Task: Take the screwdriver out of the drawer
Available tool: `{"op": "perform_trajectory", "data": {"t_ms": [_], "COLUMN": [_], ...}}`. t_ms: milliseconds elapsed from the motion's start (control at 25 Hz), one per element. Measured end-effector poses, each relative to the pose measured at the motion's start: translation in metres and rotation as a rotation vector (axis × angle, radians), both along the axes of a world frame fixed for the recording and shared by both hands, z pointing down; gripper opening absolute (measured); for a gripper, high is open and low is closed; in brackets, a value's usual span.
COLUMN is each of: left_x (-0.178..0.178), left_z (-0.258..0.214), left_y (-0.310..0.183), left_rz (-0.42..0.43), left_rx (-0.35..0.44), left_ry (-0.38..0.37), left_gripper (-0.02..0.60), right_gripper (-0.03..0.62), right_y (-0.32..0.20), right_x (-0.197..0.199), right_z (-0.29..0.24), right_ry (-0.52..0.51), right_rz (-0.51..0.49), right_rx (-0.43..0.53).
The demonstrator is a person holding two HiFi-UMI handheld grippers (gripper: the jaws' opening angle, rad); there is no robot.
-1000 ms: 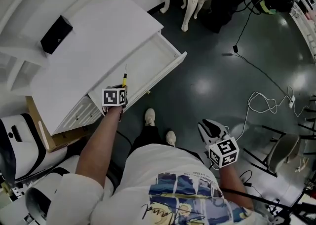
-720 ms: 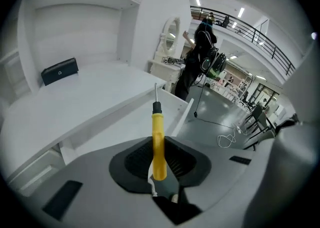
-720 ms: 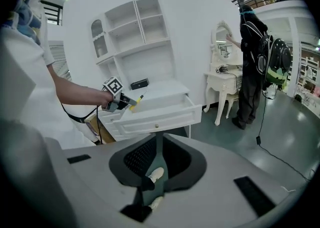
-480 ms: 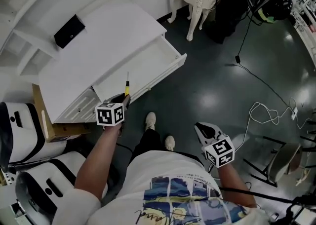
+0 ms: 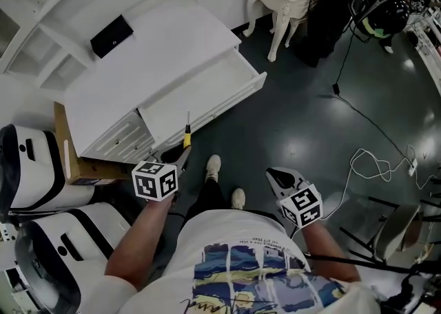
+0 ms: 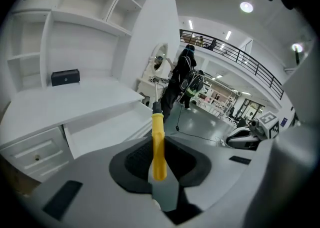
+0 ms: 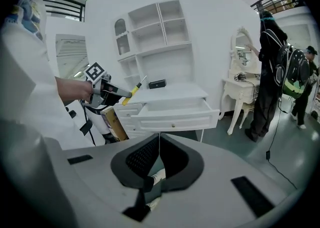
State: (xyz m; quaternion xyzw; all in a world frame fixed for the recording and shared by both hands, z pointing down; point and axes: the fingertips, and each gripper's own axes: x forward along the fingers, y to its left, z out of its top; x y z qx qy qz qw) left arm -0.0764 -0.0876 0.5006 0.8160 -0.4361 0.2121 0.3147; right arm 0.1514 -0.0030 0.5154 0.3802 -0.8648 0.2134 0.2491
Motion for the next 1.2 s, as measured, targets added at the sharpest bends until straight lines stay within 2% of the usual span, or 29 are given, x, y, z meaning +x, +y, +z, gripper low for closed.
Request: {"op": "perform_trajectory", "data": {"t_ms": [600,1200], "left_x": [0.004,0.006], "left_z": [-0.030,-0.032], "left_y": [0.055,0.063], "left_rz": [0.022,0.030], "left_rx": [0.044,0.041], "left_ry": [0.031,0.040], "left_gripper": [0.080,0.078], "right_gripper": [0.025,0.025], "right_y": [0.004,0.003], "right_x": [-0.035,-0.042], "right_z": [-0.014,-0.012], "right_ry": [-0.004,0.007], "right_rz": [-0.086,-0.103], "right_rx": [0.046,0.047]}}
